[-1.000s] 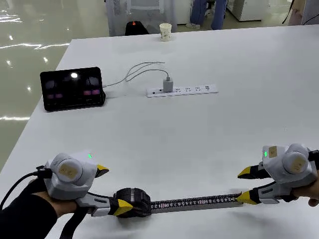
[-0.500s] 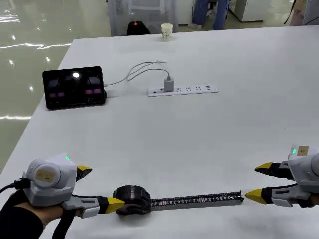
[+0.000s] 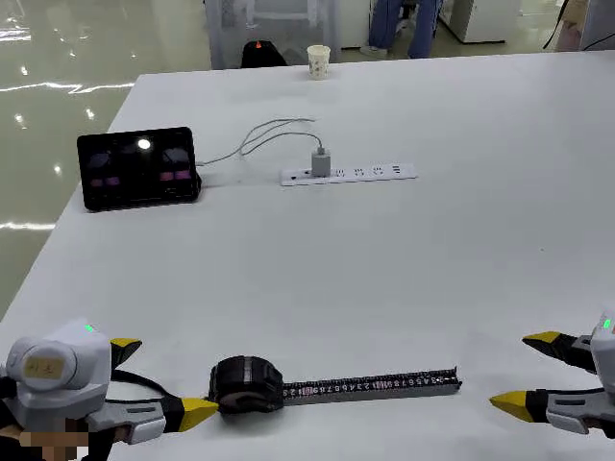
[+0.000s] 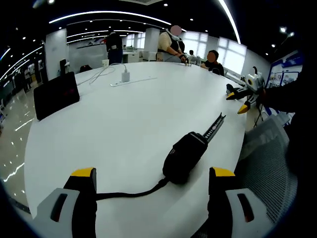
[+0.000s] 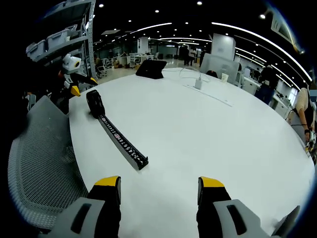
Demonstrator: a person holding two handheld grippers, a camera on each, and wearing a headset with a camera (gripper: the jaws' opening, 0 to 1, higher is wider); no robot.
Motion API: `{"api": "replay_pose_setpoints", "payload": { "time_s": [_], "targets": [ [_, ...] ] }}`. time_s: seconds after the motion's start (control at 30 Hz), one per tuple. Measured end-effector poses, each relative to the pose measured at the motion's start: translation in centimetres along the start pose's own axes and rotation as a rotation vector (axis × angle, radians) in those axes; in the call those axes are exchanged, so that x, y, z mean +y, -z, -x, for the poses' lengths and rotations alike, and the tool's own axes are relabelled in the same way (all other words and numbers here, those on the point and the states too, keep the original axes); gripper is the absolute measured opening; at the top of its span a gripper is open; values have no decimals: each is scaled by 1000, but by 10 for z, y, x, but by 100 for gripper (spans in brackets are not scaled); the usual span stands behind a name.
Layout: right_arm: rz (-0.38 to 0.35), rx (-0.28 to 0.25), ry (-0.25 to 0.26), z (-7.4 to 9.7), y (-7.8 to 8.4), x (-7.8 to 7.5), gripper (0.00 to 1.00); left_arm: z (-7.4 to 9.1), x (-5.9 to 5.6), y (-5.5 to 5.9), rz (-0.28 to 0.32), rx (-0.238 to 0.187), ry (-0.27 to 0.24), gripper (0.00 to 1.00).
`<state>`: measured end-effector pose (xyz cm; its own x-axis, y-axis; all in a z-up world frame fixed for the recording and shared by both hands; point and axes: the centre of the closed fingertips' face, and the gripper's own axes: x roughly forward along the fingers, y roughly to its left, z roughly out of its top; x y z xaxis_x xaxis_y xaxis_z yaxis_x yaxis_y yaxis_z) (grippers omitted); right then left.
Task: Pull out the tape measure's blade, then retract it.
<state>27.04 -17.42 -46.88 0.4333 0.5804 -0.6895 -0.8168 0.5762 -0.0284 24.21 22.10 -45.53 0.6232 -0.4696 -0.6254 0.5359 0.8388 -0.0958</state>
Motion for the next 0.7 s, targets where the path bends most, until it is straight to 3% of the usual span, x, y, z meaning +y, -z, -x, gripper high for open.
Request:
{"api": "replay_pose_setpoints", "payload": {
  "time_s": [0.13, 0.4, 0.57, 0.7],
  "targets": [
    [-8, 8, 12, 7, 6, -2, 68, 2, -6, -4, -24, -34, 13, 97],
    [-26, -7, 37, 14, 13, -6, 81, 5, -6, 3, -54, -15, -13, 99],
    [-31, -32, 56, 17, 14, -12, 96, 10, -1, 5, -40, -24, -43, 99],
    [-43, -28, 61, 19, 19, -14, 99, 14, 0, 8, -30, -23, -50, 99]
  ]
}}
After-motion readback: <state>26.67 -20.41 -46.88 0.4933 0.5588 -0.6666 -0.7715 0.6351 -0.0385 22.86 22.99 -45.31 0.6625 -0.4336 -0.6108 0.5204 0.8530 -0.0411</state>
